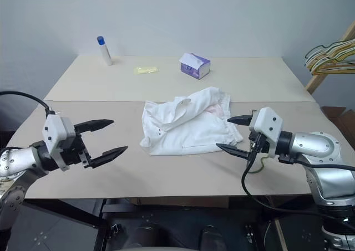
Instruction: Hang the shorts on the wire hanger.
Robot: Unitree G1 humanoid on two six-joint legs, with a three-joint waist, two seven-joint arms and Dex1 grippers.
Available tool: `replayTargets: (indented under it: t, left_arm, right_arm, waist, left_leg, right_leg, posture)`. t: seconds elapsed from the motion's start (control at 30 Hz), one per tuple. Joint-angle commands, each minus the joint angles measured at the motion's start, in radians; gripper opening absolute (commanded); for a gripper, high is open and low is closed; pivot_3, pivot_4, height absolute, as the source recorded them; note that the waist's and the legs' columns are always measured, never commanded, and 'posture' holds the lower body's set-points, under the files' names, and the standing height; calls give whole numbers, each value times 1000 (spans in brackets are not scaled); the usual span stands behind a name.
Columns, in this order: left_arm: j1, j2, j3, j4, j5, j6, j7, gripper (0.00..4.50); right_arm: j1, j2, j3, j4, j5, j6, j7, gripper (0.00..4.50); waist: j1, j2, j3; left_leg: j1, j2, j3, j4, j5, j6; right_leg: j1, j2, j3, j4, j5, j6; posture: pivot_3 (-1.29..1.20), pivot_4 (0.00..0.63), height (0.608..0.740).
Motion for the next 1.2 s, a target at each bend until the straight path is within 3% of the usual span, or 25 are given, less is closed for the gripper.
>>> replayTargets:
  t: [0.03, 0.4, 0.6, 0.77, 1.03, 1.2]
  left_arm:
    - [-15, 1, 4, -3, -10, -25, -21, 4500]
    - [-4, -2, 3, -20, -6, -22, -35, 4500]
    - [-21, -25, -21, -16, 21, -40, -15, 4500]
    - [-17, -45, -43, -14, 32, -52, -6, 4500]
    - [-60, -45, -77, 11, 47, -69, -22, 4500]
    - [-67, -43, -76, 15, 48, -72, -26, 4500]
  right_arm:
    - [-6, -12, -38, -25, 0, -17, -5, 4480]
    - [0, -13, -28, -9, -48, -63, -8, 4480]
    - [-5, -69, 92, 156, -393, -398, -69, 4480]
    - [-41, -92, 181, 287, -574, -592, -123, 4480]
    - [-250, -15, 398, 627, -934, -770, -353, 4480]
    - [-391, 24, 506, 868, -1080, -847, -495, 4480]
  waist:
    - [0, 0, 0]
    - [-1, 0, 1]
    - [-2, 0, 1]
    - [-14, 0, 2]
    - [-56, 0, 2]
    - [-66, -1, 3]
  left_leg:
    - [0, 0, 0, 0, 0, 0]
    - [0, 0, 0, 0, 0, 0]
    - [0, 0, 1, 0, 0, 0]
    - [0, 0, 1, 0, 0, 0]
    - [1, -1, 1, 0, 1, -1]
    - [2, -1, 1, 0, 1, -1]
  right_leg:
    - [0, 0, 0, 0, 0, 0]
    - [0, 0, 0, 0, 0, 0]
    - [0, 0, 0, 0, -1, 0]
    - [0, 0, 0, 0, -1, 0]
    - [0, 0, 1, 1, -1, 0]
    - [1, 0, 2, 1, -1, 0]
  posture:
    - [172, 51, 740]
    - [170, 55, 740]
    - [154, 50, 740]
    - [135, 50, 740]
    - [142, 45, 740]
    - [153, 44, 740]
